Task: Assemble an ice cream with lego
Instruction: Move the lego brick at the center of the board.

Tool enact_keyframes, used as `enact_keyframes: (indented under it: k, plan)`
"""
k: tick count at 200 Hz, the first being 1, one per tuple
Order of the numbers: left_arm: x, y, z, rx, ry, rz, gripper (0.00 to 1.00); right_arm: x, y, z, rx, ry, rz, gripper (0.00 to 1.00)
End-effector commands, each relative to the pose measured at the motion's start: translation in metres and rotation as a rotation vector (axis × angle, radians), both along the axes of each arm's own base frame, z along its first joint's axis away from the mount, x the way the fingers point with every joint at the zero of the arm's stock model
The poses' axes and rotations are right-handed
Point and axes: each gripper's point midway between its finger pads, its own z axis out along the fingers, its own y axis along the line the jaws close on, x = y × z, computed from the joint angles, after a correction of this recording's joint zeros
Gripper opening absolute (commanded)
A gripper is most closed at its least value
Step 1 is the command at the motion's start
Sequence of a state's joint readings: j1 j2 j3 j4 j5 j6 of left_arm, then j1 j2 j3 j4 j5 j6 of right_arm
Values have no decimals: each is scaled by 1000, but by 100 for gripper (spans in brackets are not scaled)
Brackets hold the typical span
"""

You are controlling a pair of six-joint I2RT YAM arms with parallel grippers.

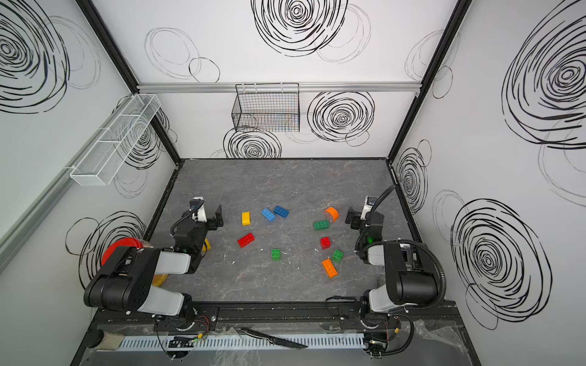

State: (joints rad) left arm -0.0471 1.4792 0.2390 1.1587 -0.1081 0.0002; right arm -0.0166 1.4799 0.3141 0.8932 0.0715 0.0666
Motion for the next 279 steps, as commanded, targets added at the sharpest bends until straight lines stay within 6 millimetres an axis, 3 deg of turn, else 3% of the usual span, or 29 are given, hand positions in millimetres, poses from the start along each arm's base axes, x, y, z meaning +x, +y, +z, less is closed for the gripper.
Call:
enact_keyframes:
  k: [1, 197, 236, 279]
  plan:
    - [0, 1, 14, 0, -52, -3, 99, 5, -1, 12, -2, -35, 2, 100]
    - [2, -1, 17, 4, -50, -13, 99, 7, 0, 15, -4, -41, 8, 100]
    - [16, -11, 37, 56, 73, -12, 99, 17, 7, 28, 26, 109, 5, 100]
    - [4, -38, 53, 26, 142, -16, 99, -6, 39, 28, -12, 282, 3, 100]
